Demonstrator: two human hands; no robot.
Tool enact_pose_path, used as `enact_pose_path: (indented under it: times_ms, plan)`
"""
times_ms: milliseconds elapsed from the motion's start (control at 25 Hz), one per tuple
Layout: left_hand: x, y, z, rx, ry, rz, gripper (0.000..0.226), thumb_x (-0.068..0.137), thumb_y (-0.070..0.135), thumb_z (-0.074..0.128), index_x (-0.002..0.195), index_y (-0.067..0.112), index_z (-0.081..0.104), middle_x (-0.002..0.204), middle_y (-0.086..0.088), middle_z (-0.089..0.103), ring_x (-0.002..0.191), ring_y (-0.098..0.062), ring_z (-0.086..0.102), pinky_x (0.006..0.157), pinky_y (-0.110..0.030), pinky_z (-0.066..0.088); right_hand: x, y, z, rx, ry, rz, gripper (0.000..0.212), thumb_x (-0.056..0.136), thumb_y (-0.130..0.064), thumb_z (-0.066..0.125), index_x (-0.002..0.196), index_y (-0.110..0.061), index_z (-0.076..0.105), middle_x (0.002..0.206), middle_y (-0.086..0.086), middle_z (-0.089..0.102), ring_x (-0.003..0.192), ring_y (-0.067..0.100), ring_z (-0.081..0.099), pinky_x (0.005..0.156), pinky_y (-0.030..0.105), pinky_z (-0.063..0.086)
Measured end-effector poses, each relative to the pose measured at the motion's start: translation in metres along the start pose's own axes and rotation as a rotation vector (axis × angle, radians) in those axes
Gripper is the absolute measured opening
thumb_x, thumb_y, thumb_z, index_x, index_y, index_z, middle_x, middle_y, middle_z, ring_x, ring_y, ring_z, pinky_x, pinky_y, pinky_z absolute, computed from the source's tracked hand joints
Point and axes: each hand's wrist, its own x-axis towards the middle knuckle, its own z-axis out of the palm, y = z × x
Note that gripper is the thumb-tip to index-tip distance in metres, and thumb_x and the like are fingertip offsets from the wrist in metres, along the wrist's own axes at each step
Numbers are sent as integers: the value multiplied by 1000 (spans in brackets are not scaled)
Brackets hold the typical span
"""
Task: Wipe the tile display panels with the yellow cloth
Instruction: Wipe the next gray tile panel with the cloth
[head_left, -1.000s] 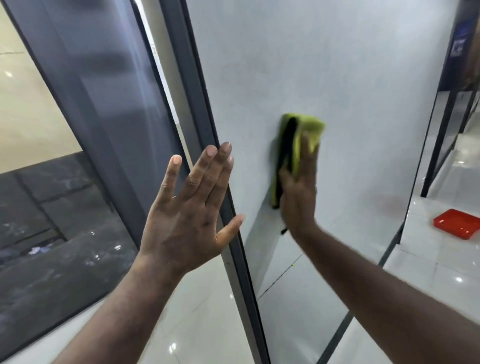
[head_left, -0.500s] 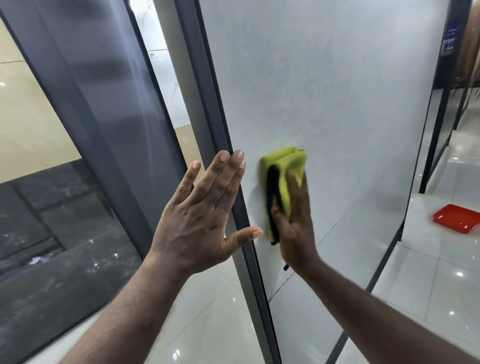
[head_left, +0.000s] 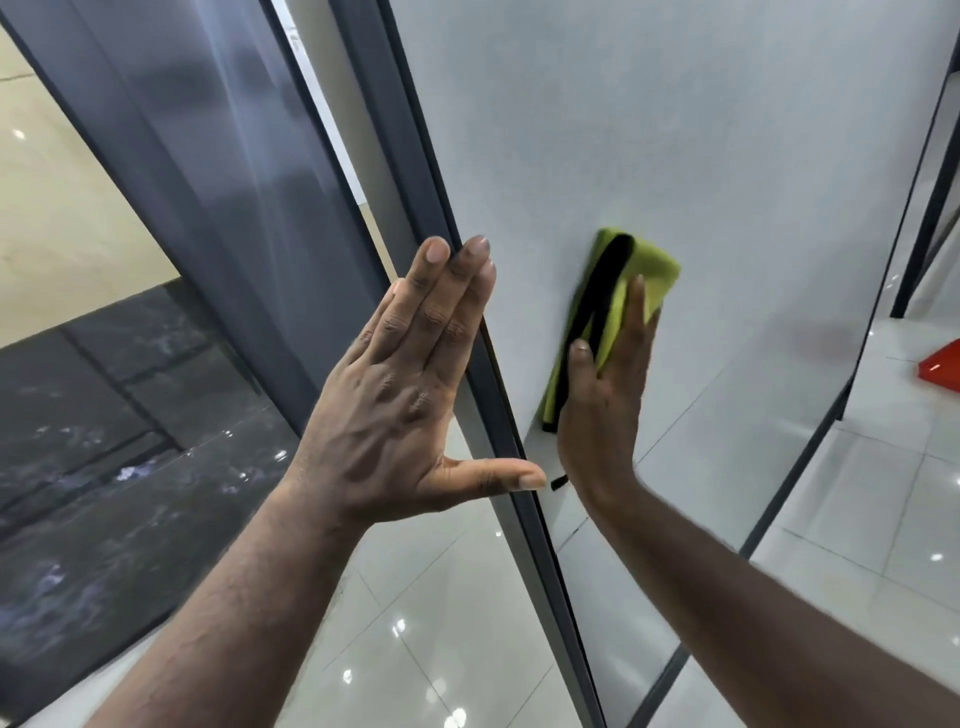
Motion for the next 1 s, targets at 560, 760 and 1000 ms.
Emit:
enact_pose_path:
  times_ms: [560,760,1000]
  plan:
    - [-7,47,69,381,125,-167,93,105,72,47,167,2,36,174,-20,28,160,-35,16,133,-49,-6,-111,124,-37,-73,-94,211,70,110,-31,48,169,-38,12,178,-11,4,164,12,9,130,54,23]
    - [-14,57,94,418,181,-201,82,102,49,60,166,2,39,172,-14,20,158,-33,19,133,-50,-7,-138,160,-53,-151,-248,-24,75,107,-25,57,166,-45,17,178,-4,8,163,13,13,131,36,23]
    - [-21,78,108,387,160,-289,82,95,37,64,165,2,40,172,-11,22,158,-30,20,134,-50,-3,-157,147,-38,-97,-178,-47,70,105,-19,58,164,-42,26,176,5,19,162,20,23,127,36,31]
